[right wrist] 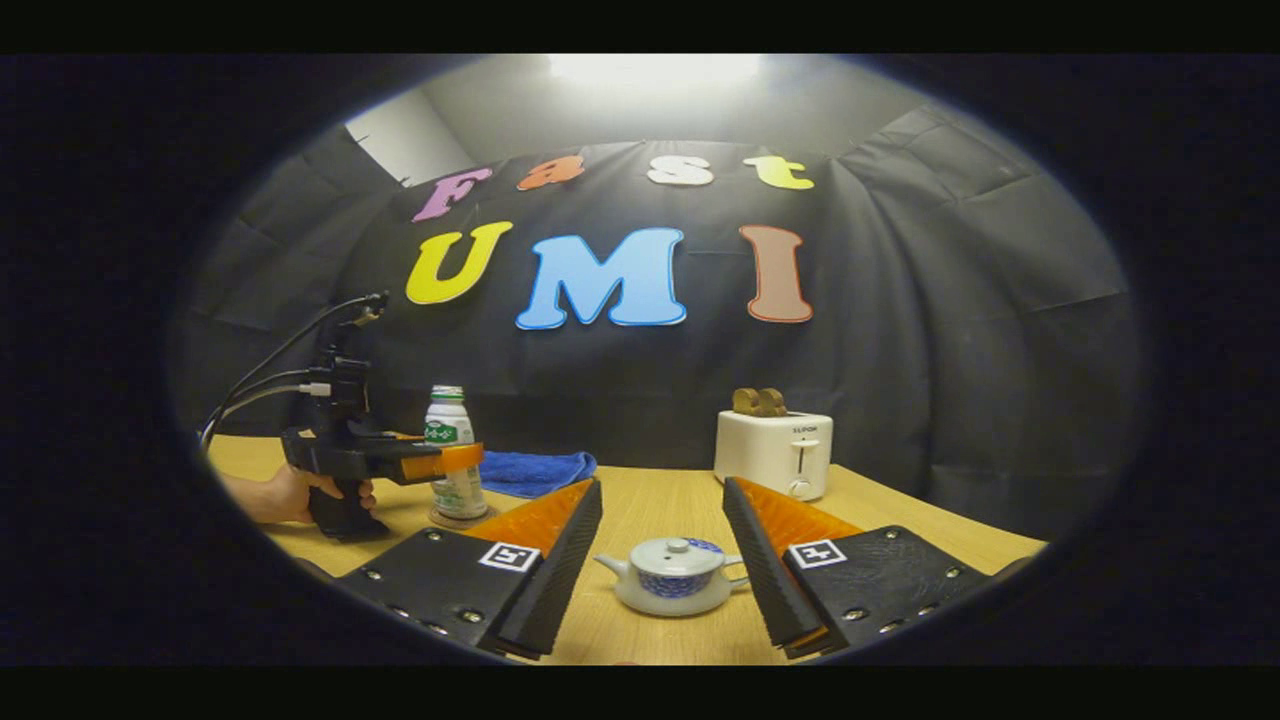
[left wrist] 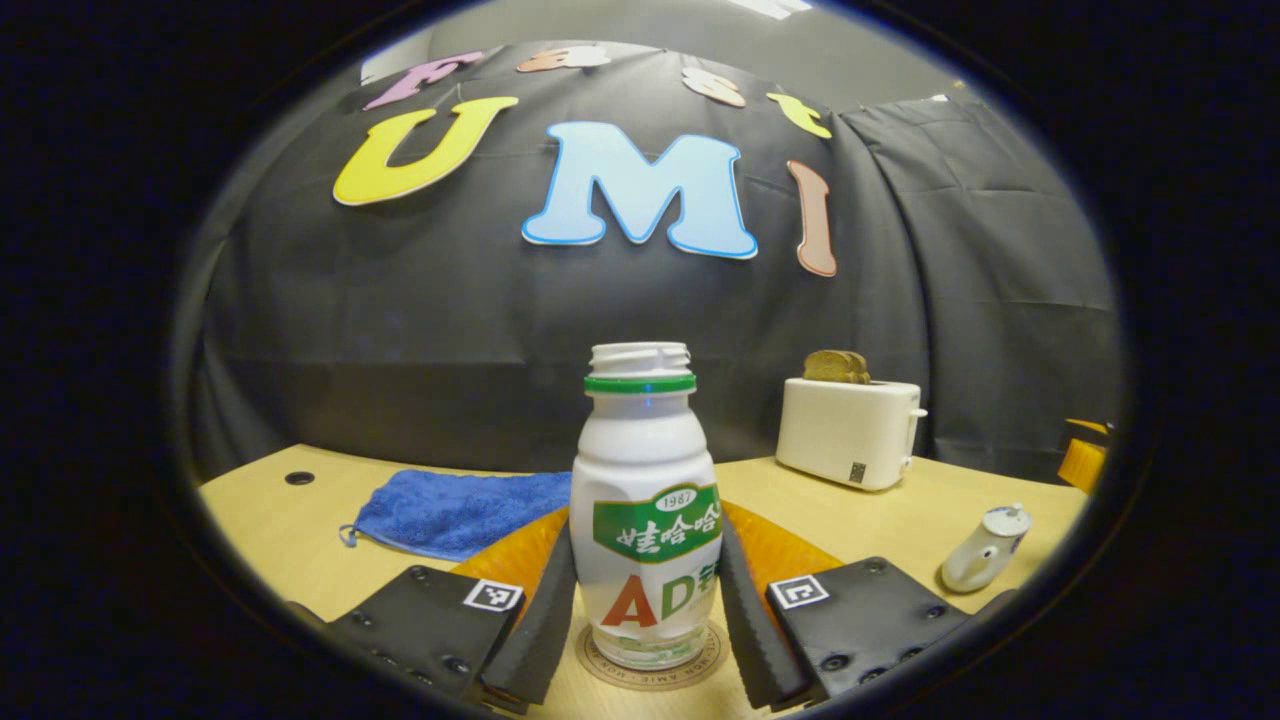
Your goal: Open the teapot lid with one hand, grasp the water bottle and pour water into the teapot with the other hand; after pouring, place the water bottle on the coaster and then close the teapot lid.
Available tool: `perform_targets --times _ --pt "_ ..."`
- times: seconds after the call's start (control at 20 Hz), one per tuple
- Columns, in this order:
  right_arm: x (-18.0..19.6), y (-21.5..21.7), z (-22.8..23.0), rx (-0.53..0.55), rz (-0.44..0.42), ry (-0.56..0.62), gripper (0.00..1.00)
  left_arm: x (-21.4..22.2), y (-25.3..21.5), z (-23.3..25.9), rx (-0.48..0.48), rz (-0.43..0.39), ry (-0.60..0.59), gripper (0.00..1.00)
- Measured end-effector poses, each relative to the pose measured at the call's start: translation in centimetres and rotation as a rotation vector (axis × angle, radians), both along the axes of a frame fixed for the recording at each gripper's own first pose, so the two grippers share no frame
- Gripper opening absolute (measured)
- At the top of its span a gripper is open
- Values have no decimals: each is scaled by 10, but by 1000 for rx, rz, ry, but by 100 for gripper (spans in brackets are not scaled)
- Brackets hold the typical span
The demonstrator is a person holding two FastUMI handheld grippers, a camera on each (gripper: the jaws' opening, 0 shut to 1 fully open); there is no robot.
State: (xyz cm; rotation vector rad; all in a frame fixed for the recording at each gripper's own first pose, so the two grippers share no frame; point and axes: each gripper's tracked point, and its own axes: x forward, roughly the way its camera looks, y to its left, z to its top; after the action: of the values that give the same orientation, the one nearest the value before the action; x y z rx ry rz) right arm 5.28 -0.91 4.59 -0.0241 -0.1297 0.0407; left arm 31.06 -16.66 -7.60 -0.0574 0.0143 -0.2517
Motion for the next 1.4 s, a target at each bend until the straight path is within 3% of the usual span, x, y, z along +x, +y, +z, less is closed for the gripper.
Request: perform_targets --times 0.05,0.2,0.3,0.35,0.45,0.5,0.55,0.65,0.7,0.75,0.9,1.05,1.1,1.15,1.2,1.25,1.4 --pt "0 1 -1 -1 3 1 75 0 -1 -1 -2 -3 1 75" --pt "0 2 -1 -6 9 0 76 -3 -9 -20 25 -35 57 81" --pt "-1 4 1 -4 13 -3 76 0 -2 -16 65 14 36 100" --pt "-1 3 0 -4 13 -2 76 -5 1 -15 70 23 41 93" --pt "-4 4 1 -4 15 -4 76 -12 -1 -14 54 12 38 100" --pt "-6 4 1 -5 16 -5 76 -16 0 -12 50 14 34 96" --pt "-7 5 2 -5 17 -7 76 -18 1 -12 48 19 30 100" --pt "-9 7 4 -8 17 -13 76 -27 2 -12 40 21 36 91" --pt "-11 9 5 -9 18 -16 76 -34 4 -12 33 22 39 100" --pt "-13 12 6 -8 22 -14 75 -42 5 -12 31 25 45 100" --pt "-24 27 -8 -23 26 31 75 -87 16 -10 19 54 46 100" --pt "-39 60 -42 33 45 154 77 -150 35 -11 18 168 33 96" --pt "-47 77 -51 62 66 186 80 -172 38 -10 6 197 22 100" --pt "-52 87 -45 62 72 178 81 -192 41 -8 0 229 6 100" --pt "-57 95 -40 46 65 151 81 -208 43 -4 2 247 -13 94" --pt "-61 103 -41 23 60 143 81 -219 39 -8 5 251 -4 99" --pt "-71 107 -44 14 9 135 81 -238 36 -1 69 291 -20 100"
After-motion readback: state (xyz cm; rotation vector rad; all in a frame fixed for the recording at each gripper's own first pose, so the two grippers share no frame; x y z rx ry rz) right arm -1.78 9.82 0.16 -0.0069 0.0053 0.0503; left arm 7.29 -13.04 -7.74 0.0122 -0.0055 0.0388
